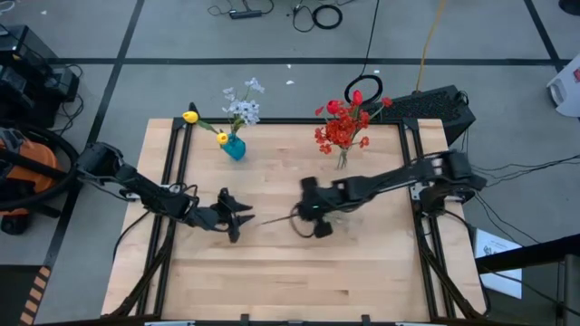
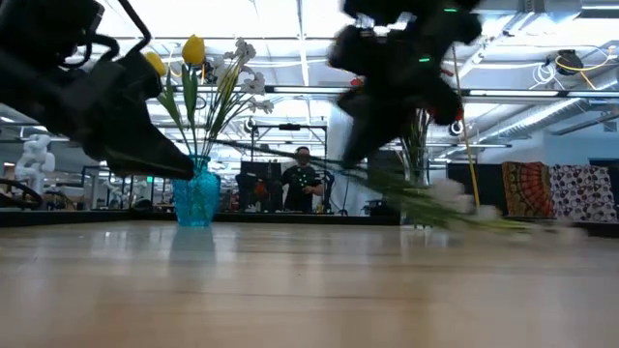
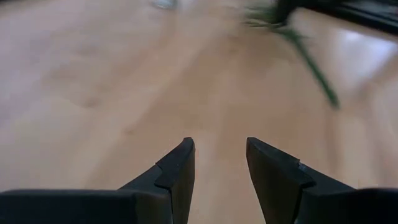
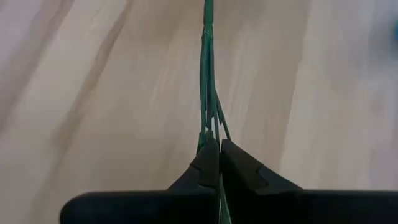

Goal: Sort flowers into vase by color
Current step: Put the white flowers into the blue vase

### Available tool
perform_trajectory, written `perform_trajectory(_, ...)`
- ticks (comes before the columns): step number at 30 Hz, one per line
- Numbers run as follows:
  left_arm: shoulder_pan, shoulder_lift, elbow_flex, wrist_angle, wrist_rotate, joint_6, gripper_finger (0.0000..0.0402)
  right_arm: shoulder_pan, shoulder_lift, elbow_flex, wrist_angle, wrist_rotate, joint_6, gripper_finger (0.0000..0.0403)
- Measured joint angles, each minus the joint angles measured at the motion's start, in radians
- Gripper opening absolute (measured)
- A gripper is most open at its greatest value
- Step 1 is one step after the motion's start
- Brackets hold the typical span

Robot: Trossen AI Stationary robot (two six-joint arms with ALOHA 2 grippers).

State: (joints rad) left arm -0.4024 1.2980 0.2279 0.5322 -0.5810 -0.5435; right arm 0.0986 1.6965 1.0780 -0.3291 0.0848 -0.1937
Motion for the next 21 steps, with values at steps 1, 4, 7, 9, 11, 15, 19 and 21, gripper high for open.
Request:
perform_trajectory(1, -0.003, 0.000, 0.000, 0.012, 0.034, -0.001, 0.0150, 0.000, 0.043, 0.055, -0.010, 0.000, -0.070, 0.0001)
perform_trajectory(4, -0.020, -0.001, 0.000, 0.032, 0.100, -0.018, 0.0150, -0.001, 0.161, 0.209, -0.077, 0.002, -0.291, 0.0001)
perform_trajectory(7, -0.039, -0.001, 0.000, 0.028, 0.113, -0.066, 0.0150, -0.001, 0.264, 0.346, -0.162, 0.004, -0.428, 0.0001)
perform_trajectory(9, -0.051, -0.001, 0.000, 0.017, 0.113, -0.078, 0.0150, -0.001, 0.327, 0.415, -0.199, 0.023, -0.481, 0.0001)
perform_trajectory(11, -0.058, -0.001, 0.000, 0.007, 0.113, -0.080, 0.0150, -0.001, 0.381, 0.469, -0.228, 0.027, -0.514, 0.0000)
perform_trajectory(15, -0.058, -0.001, 0.000, 0.000, 0.110, -0.080, 0.0150, 0.006, 0.459, 0.547, -0.231, 0.069, -0.521, 0.0003)
perform_trajectory(19, -0.058, -0.001, 0.000, 0.000, 0.109, -0.080, 0.0150, 0.013, 0.497, 0.601, -0.241, 0.203, -0.527, 0.0022)
perform_trajectory(21, -0.058, -0.001, 0.000, -0.001, 0.108, -0.080, 0.0150, 0.014, 0.499, 0.616, -0.242, 0.242, -0.527, 0.0034)
